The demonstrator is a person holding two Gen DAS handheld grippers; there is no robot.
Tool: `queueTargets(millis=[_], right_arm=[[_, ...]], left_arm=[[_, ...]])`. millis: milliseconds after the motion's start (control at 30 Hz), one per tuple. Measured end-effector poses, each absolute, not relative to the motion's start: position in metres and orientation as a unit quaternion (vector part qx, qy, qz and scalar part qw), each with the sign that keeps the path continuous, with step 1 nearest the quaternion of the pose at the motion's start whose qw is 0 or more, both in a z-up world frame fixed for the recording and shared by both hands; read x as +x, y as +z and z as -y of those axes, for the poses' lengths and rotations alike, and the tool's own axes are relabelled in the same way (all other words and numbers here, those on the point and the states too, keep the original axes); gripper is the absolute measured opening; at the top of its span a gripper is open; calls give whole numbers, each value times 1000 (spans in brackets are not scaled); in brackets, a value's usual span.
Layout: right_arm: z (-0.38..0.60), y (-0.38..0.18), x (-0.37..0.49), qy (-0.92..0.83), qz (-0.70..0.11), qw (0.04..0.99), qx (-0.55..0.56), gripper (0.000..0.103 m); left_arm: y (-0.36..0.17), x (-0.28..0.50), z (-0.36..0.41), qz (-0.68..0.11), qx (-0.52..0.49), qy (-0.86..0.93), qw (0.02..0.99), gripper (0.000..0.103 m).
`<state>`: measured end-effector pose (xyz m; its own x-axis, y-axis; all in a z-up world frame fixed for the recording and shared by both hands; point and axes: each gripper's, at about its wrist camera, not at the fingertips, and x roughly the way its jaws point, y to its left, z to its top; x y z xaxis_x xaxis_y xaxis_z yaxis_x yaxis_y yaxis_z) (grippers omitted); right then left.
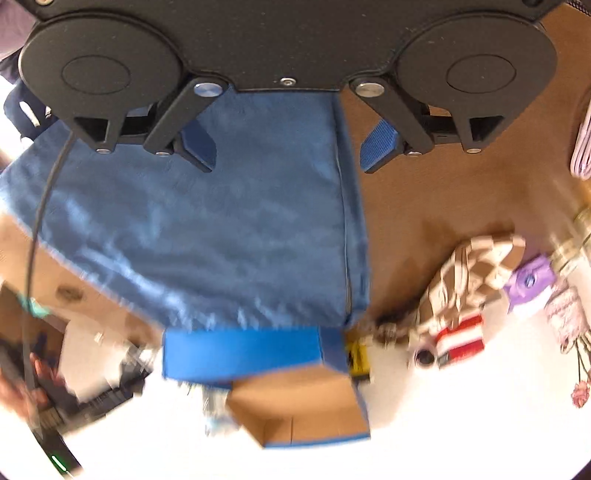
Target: Fold shopping bag
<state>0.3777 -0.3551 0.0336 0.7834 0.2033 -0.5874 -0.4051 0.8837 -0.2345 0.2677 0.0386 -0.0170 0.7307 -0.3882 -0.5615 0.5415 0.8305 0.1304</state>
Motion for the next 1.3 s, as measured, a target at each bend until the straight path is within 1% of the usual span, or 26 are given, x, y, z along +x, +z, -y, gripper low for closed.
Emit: queueTargets(millis=[33,67,100,167,267,400,533,700,767,800,833,867,933,1033,1100,1167,1267,1300], right_arm=[[351,34,364,170,-271,929,-188,87],[340,33,328,192,-235,929,-213,87],[333,31,304,211,-215,926,-227,87],[310,22,231,270,-166,906,-282,86],[289,8,181,288,-159,887,-324,86],[274,-18,138,299,-174,865,-362,86],[270,-47,119,306,-202,852,-373,79],[259,-67,112,326,-214,832,-395,71],[256,-75,109,327,-217,827,-402,49],[257,-76,111,331,-224,826,-398,31],[258,-77,112,334,-232,824,-394,23],[263,-73,114,342,-249,828,-367,20],[266,-70,113,342,-251,827,-368,7],[273,-62,113,346,-254,830,-356,5],[277,-57,114,349,-257,832,-345,4],[288,-45,113,357,-263,840,-312,4],[299,-32,115,355,-264,847,-295,4],[303,-28,114,353,-265,849,-290,4]], left_arm=[[-17,261,-41,-245,164,-277,914,94],[-16,254,-43,-223,185,-302,908,94],[-16,247,-45,-201,205,-326,901,94],[-24,240,-43,-194,241,-367,877,94],[-35,234,-41,-197,267,-401,854,94],[-49,215,-43,-156,346,-441,813,94],[-62,214,-40,-158,364,-444,803,94],[-68,212,-38,-152,379,-447,796,94],[-72,213,-36,-155,389,-446,791,94],[-72,212,-36,-159,391,-444,790,94],[-72,212,-36,-163,393,-441,790,94],[-72,211,-36,-168,395,-440,789,94],[-72,208,-37,-171,395,-450,782,94],[-73,204,-35,-167,402,-460,774,93],[-72,204,-34,-170,396,-465,773,84],[-70,206,-34,-177,387,-471,773,68],[-66,210,-35,-194,377,-478,769,51],[-65,210,-36,-196,377,-481,767,49]])
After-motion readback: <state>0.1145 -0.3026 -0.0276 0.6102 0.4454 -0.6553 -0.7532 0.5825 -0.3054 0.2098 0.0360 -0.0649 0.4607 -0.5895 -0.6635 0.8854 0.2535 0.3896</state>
